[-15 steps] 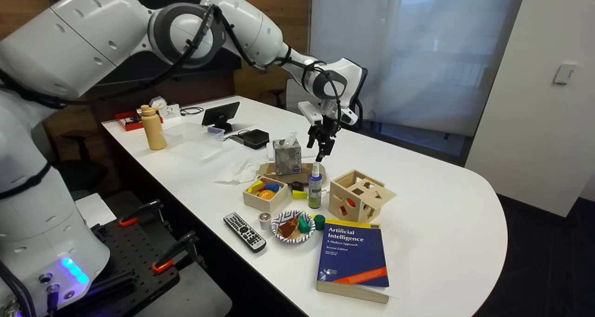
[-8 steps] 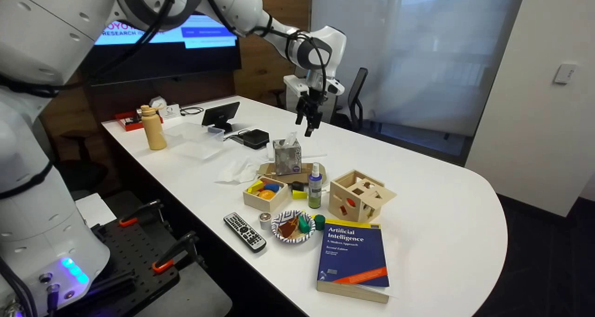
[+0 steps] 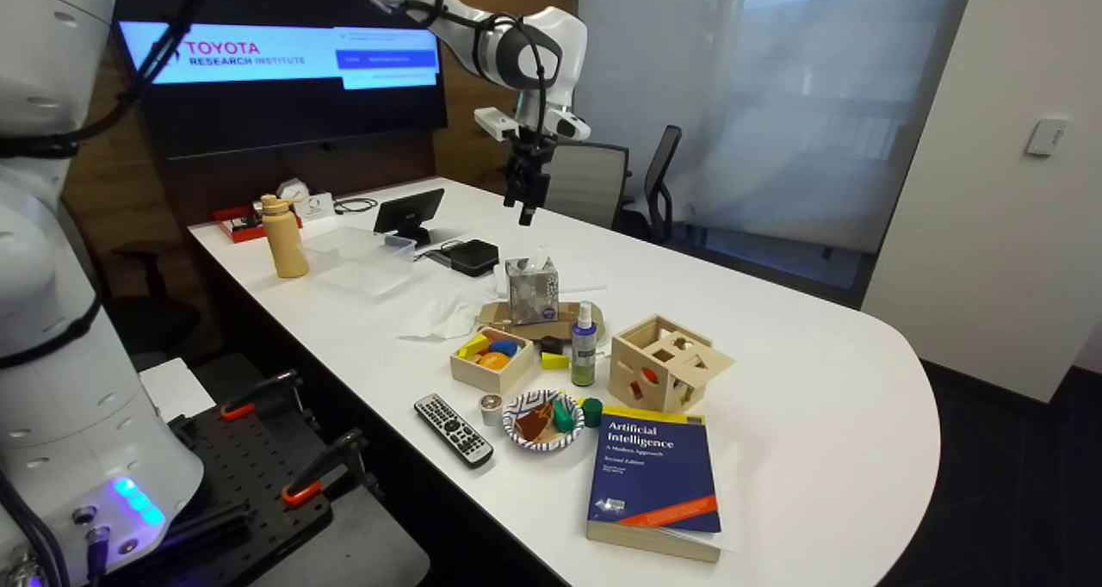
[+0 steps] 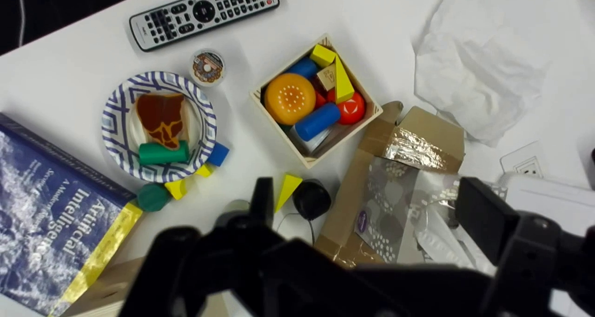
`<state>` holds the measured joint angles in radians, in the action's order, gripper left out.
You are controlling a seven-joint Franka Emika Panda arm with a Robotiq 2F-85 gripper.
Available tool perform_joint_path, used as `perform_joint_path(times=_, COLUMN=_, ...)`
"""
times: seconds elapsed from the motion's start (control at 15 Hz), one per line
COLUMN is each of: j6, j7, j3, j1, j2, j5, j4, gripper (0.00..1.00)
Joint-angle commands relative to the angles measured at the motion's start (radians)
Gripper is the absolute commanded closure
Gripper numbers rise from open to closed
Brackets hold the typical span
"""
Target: Place the cap on the spray bottle
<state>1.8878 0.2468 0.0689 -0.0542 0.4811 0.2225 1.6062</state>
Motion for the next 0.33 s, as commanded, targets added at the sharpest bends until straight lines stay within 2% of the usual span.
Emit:
perform_joint_path(times=0.0, j6=0.054, j7=0.04, j3=0.003, j1=0.029, j2=-0.112, j5=-0.032, j4=0.149, gripper=0.0)
perform_joint_path(times=0.27, j6=0.078, j7=0.059, j3=-0.001, j1=0.047, j2=-0.161, j5=-0.046, j4=0.221, gripper=0.0)
